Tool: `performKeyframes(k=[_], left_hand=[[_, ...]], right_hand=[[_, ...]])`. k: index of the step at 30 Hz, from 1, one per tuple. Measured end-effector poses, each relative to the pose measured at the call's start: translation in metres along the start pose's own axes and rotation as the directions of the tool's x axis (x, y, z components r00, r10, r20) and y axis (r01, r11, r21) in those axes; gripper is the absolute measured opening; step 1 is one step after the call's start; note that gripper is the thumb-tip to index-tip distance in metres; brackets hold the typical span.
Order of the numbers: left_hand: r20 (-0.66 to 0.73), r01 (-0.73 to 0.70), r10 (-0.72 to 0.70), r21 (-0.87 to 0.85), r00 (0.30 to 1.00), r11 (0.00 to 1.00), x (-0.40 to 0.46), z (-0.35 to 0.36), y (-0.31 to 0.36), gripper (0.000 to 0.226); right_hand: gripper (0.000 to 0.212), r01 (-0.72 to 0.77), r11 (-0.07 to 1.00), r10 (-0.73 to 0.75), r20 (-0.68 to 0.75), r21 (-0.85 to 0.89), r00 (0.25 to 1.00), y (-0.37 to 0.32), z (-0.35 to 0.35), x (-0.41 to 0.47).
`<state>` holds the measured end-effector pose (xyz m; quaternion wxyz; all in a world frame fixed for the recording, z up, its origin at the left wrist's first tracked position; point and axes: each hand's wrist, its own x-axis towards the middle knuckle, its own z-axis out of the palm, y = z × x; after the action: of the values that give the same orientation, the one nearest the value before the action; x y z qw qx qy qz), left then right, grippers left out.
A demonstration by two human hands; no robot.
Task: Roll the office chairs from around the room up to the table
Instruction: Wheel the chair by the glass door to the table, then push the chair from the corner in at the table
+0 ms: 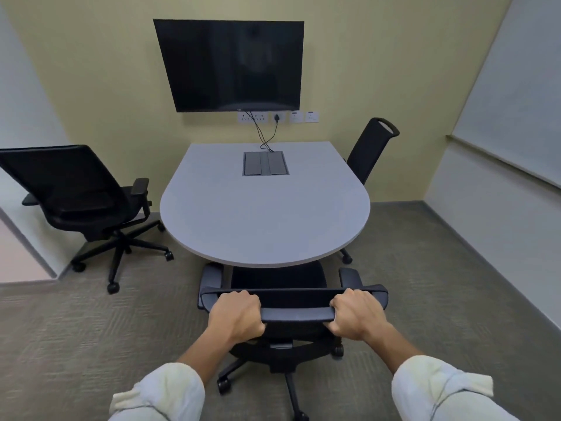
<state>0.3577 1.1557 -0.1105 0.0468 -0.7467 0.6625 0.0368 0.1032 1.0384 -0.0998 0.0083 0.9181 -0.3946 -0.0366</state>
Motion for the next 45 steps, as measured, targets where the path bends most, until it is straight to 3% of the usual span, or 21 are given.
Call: performKeyframes(k=[18, 24, 31, 35, 38, 41, 45], left_hand=[[-0.089, 0.051, -0.051, 0.001, 0.995, 0.999, 0.138, -0.016, -0.024, 0.024], [-0.101, 0.033, -0.034, -0.012, 0.994, 0.999, 0.147, -0.01, 0.009, 0.03], [-0.081, 0.079, -0.084, -0.055, 0.993, 0.995, 0.146, -0.016, 0.03, 0.035], [0.017, -0.005, 0.008, -0.16, 1.0, 0.987, 0.145, -0.024, 0.027, 0.051], [0.059, -0.082, 0.108, -0.335, 0.992, 0.938, 0.141, -0.042, 0.016, 0.06], [-0.098, -0.116, 0.082, -0.425, 0.992, 0.898, 0.133, -0.066, -0.006, 0.05], [-0.244, -0.035, -0.083, -0.442, 0.966, 0.897, 0.123, -0.1, -0.053, 0.043]], right_hand=[[0.033, 0.067, 0.998, -0.067, -0.036, 0.004, 0.997, 0.076, -0.004, 0.144], [0.036, 0.14, 0.987, -0.142, -0.027, -0.076, 0.989, 0.112, -0.004, 0.143], [0.038, 0.205, 0.978, -0.204, 0.032, -0.027, 0.978, 0.128, -0.014, 0.141], [0.055, 0.36, 0.931, -0.357, -0.063, 0.057, 0.932, 0.135, -0.017, 0.136], [0.049, 0.399, 0.901, -0.358, -0.227, 0.17, 0.906, 0.138, -0.038, 0.149], [0.041, 0.361, 0.89, -0.229, -0.412, 0.279, 0.882, 0.125, -0.075, 0.181], [0.041, 0.377, 0.857, -0.182, -0.478, 0.352, 0.859, 0.084, -0.111, 0.225]])
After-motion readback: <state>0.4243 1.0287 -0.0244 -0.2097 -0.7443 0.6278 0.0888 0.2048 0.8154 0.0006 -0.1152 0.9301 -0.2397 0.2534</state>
